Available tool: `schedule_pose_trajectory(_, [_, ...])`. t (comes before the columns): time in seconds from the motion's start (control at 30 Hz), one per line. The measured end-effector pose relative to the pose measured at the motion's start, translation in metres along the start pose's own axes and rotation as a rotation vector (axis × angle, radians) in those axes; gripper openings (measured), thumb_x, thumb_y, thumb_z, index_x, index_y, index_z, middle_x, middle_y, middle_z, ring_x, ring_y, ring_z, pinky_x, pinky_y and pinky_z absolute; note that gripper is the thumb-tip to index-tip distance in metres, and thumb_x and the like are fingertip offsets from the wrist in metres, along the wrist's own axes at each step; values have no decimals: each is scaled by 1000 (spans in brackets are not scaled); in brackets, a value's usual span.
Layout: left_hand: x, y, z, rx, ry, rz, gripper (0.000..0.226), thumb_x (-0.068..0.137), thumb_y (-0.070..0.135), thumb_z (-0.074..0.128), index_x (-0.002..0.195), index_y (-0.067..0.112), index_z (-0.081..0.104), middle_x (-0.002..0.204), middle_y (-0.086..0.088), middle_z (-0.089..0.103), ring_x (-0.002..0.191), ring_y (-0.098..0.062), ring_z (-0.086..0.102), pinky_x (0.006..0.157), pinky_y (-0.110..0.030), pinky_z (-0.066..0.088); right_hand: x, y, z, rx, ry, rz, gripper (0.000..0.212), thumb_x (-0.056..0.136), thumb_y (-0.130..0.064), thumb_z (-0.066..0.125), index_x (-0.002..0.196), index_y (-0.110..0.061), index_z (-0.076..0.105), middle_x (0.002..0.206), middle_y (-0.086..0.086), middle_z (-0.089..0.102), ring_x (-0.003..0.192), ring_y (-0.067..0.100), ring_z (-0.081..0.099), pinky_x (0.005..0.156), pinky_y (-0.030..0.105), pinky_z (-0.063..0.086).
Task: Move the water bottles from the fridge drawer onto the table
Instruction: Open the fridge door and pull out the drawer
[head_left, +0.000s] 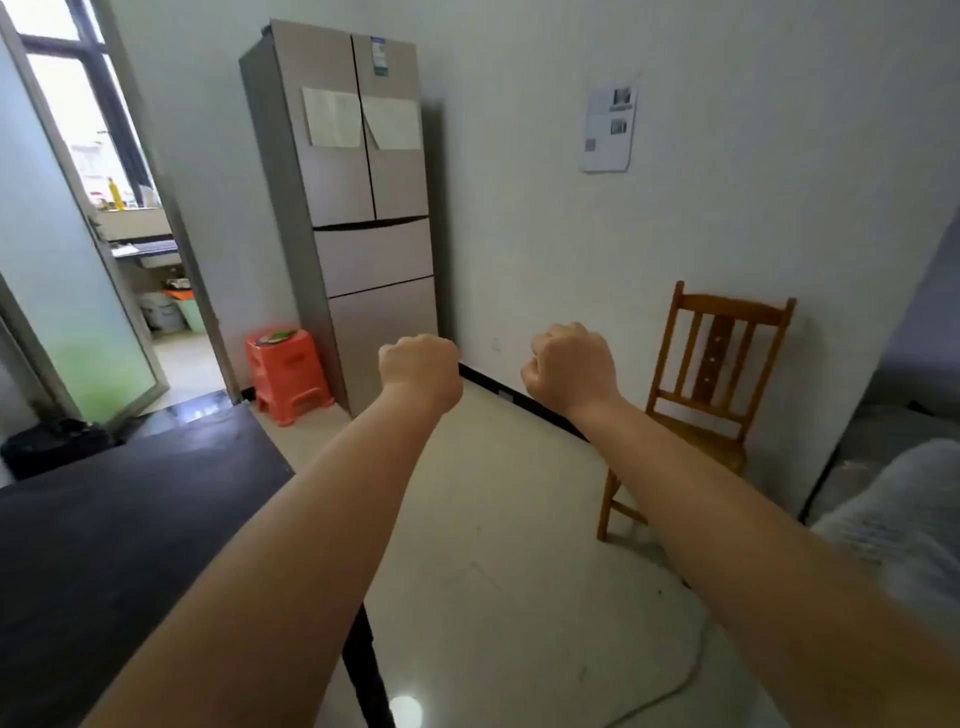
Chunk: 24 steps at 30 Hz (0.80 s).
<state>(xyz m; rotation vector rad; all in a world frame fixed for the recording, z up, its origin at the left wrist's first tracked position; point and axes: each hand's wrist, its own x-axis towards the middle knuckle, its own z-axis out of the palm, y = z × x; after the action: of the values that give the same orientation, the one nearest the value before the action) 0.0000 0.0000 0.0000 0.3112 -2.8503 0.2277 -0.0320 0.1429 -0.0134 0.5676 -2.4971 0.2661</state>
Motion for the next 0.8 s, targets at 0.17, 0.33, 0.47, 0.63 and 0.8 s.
schedule_pose_trajectory(0.17, [97,15,47,-38,-133,-40,30,89,6,43,111,7,64,118,-12,64,110,-30,60,90,-34,44,78,52,72,-29,-224,92,29,88,-14,41,99,4,61,110,19,62,104,33,54,84,35,42])
schedule_pose_trajectory(0.33, [200,7,86,-44,-153,-102,31,89,7,41,110,6,64,118,-12,63,110,-31,59,89,-35,44,169,94,140,-51,-275,102,28,88,-15,42,100,0,62,109,16,62,103,33,56,85,34,42])
schedule_pose_trajectory(0.47, [273,-18,119,-47,-191,-157,30,90,10,44,112,6,63,119,-13,62,109,-32,60,86,-35,46,237,104,200,-67,-311,100,27,88,-15,42,98,-2,63,108,15,64,101,32,57,84,33,41])
schedule_pose_trajectory(0.63, [377,-59,167,-70,-173,-242,28,92,15,45,111,6,64,117,-13,64,108,-31,62,85,-33,49,332,97,280,-14,-325,48,28,88,-15,42,101,-1,63,111,15,63,104,33,56,85,34,42])
schedule_pose_trajectory(0.8, [498,-113,207,-82,-189,-291,31,93,19,45,116,7,62,121,-12,63,112,-30,61,88,-34,49,447,84,358,41,-319,26,20,85,-13,44,86,-4,62,94,18,61,89,32,54,70,32,38])
